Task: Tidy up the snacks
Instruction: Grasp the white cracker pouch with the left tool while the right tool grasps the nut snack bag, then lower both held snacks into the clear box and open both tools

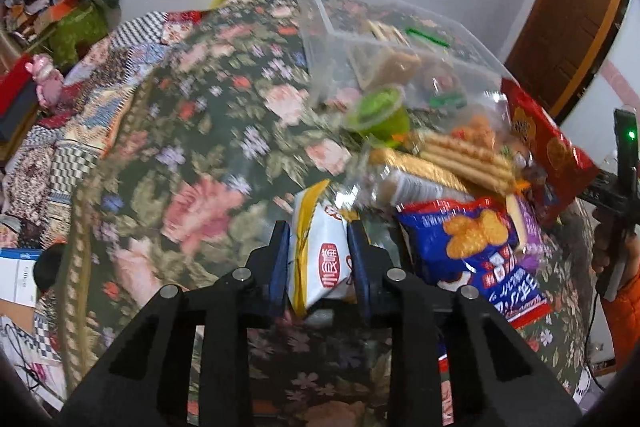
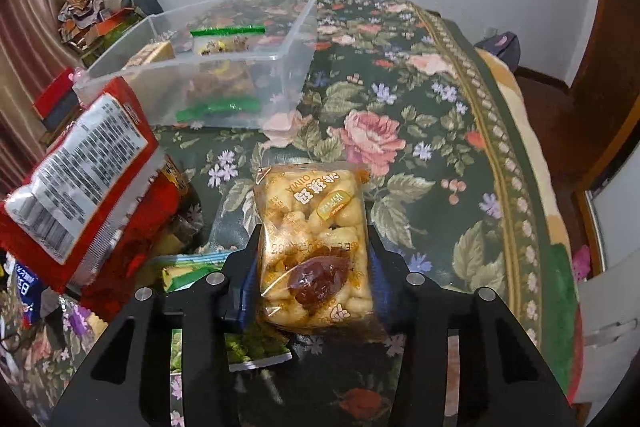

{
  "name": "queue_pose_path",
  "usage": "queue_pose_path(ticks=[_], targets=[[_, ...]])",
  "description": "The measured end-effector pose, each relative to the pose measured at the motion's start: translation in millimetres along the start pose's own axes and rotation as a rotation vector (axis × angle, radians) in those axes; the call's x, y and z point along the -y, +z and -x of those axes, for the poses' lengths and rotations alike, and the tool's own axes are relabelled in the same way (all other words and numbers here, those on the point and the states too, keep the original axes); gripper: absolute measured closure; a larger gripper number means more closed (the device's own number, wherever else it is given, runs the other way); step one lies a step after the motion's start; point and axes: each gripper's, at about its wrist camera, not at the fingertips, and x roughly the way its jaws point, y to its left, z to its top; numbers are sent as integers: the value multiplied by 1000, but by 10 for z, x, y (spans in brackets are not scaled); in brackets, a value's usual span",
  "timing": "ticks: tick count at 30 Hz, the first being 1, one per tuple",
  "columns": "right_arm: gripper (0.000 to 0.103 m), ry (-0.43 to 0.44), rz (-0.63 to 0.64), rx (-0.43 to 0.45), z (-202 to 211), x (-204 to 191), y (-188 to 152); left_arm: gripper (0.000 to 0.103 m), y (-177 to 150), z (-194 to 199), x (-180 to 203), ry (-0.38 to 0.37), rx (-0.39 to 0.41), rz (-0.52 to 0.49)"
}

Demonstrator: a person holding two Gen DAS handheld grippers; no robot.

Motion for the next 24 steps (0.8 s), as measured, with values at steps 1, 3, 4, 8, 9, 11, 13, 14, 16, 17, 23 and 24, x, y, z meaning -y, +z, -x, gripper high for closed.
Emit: queue_pose_path(ticks=[1, 3, 4, 8, 9, 11, 13, 14, 16, 17, 23, 24], targets=[[61, 3, -2, 7, 26, -1, 17, 75, 40, 51, -22, 3, 14, 2], [61, 14, -4, 18, 81, 1, 58, 76, 117, 142, -38, 19, 47, -1], [61, 16, 0, 28, 111, -9, 83, 76, 155, 164, -53, 23, 58, -4], [61, 15, 31, 62, 207, -74, 230, 77, 342, 291, -36, 40, 107, -25], [61, 17, 36, 69, 214, -83, 273, 77, 394, 315, -26, 43, 121, -31], [61, 20, 49, 90, 260, -117, 366, 77, 506, 374, 2, 49, 151, -46], [61, 24, 62, 113, 301, -159, 459, 77, 626, 417, 38, 51, 182, -56], [61, 27, 66, 122, 320, -182, 502, 77, 688, 434, 57, 51, 196, -58], [61, 37, 79, 142, 336, -228, 592, 77, 793, 446, 79, 55, 220, -53], [61, 39, 86, 152, 348, -254, 635, 77, 859, 450, 90, 52, 234, -50], [61, 42, 117, 197, 339, -384, 870, 77, 1150, 401, 152, 34, 280, -46], [61, 42, 119, 200, 321, -398, 901, 77, 1211, 379, 169, 34, 289, -50]])
